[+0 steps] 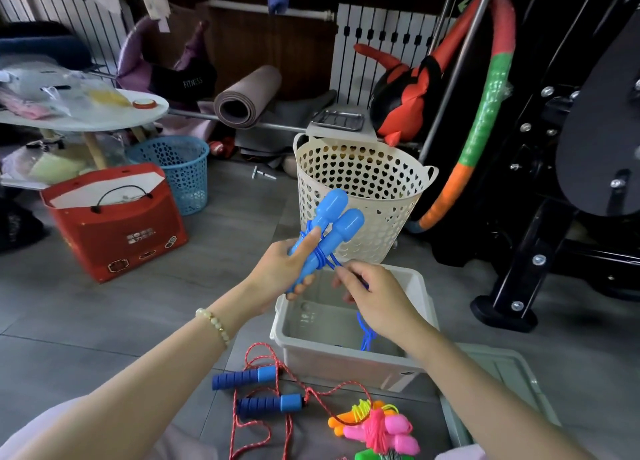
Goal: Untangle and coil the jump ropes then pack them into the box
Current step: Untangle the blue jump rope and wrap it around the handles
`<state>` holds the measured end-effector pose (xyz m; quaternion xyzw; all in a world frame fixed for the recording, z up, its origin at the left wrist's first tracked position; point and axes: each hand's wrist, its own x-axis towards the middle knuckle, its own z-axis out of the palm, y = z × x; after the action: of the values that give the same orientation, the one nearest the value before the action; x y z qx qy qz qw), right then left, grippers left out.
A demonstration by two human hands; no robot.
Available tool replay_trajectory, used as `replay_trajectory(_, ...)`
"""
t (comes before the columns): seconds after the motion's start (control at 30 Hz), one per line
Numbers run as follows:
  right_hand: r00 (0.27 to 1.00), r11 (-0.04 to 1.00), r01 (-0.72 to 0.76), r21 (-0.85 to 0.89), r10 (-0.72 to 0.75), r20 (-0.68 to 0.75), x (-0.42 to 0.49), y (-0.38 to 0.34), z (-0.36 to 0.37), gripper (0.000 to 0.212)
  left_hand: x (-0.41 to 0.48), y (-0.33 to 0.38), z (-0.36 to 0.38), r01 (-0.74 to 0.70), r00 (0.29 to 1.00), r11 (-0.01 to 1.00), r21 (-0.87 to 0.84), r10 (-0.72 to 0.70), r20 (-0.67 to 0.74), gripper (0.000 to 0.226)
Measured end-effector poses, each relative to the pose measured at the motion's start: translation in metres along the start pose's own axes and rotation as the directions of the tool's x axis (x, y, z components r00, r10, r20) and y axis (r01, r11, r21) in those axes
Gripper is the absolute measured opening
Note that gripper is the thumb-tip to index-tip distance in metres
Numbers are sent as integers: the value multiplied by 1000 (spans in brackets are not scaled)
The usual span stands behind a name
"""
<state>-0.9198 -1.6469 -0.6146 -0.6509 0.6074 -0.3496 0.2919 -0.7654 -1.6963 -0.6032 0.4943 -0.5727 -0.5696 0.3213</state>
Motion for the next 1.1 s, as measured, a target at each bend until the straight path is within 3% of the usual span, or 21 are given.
replay_trajectory(0.07,985,927,-166,336,137,106,2,-4,1,33,1,-1,0,-14,1000,999,-51,14,-5,47)
replay_trajectory(0.13,944,705,-315,635,164,286,2,-8,2,31,2,-1,-2,-16,1000,989,-150,13,-19,46)
replay_trajectory(0.2,927,578,-359,733,125,355,2,-8,2,26,5,1,-5,-7,999,961,-275,-8,-52,46)
replay_trajectory(0.27,917,581,-375,722,116,383,3,-7,2,18,6,2,-7,6,997,936,-352,-31,-65,43)
replay_trajectory(0.37,948,882,-241,405,125,293,7,-4,3,22,6,2,-7,31,998,911,-411,-52,-39,42)
replay_trajectory(0.4,963,939,-186,289,116,242,8,-3,4,25,6,2,-6,40,998,901,-433,-56,-25,41)
replay_trajectory(0.47,971,958,-172,230,125,204,11,1,4,28,7,0,-6,36,999,902,-430,-46,-13,40)
replay_trajectory(0.57,977,928,-194,318,155,144,10,1,-4,32,7,0,-9,11,999,928,-371,-29,-45,36)
replay_trajectory(0.6,987,951,-156,266,136,90,10,0,-9,31,7,0,-10,1,997,931,-365,-28,-66,34)
replay_trajectory(0.67,1000,999,12,-47,-11,27,7,-6,-20,20,8,2,-14,-25,993,943,-332,-14,-114,34)
replay_trajectory(0.7,995,965,98,-243,-87,55,5,-8,-23,15,8,2,-16,-32,991,953,-302,-8,-131,34)
replay_trajectory(0.77,967,763,244,-598,-241,86,3,-11,-23,25,9,3,-18,-35,989,960,-276,-7,-148,35)
replay_trajectory(0.83,901,505,323,-801,-424,96,4,-9,-21,26,10,2,-20,-20,990,951,-307,-24,-139,37)
replay_trajectory(0.87,873,439,329,-836,-479,92,6,-6,-20,31,10,1,-21,-12,991,943,-333,-32,-126,38)
replay_trajectory(0.93,852,388,303,-870,-519,65,8,-2,-20,39,10,1,-22,-1,994,935,-354,-38,-105,36)
replay_trajectory(1.03,798,396,295,-870,-602,-4,9,-5,-21,9,10,0,-21,-7,993,972,-234,-22,-120,31)
replay_trajectory(1.1,782,442,366,-819,-623,13,8,-10,-21,25,9,0,-21,-31,993,996,-86,22,-112,31)
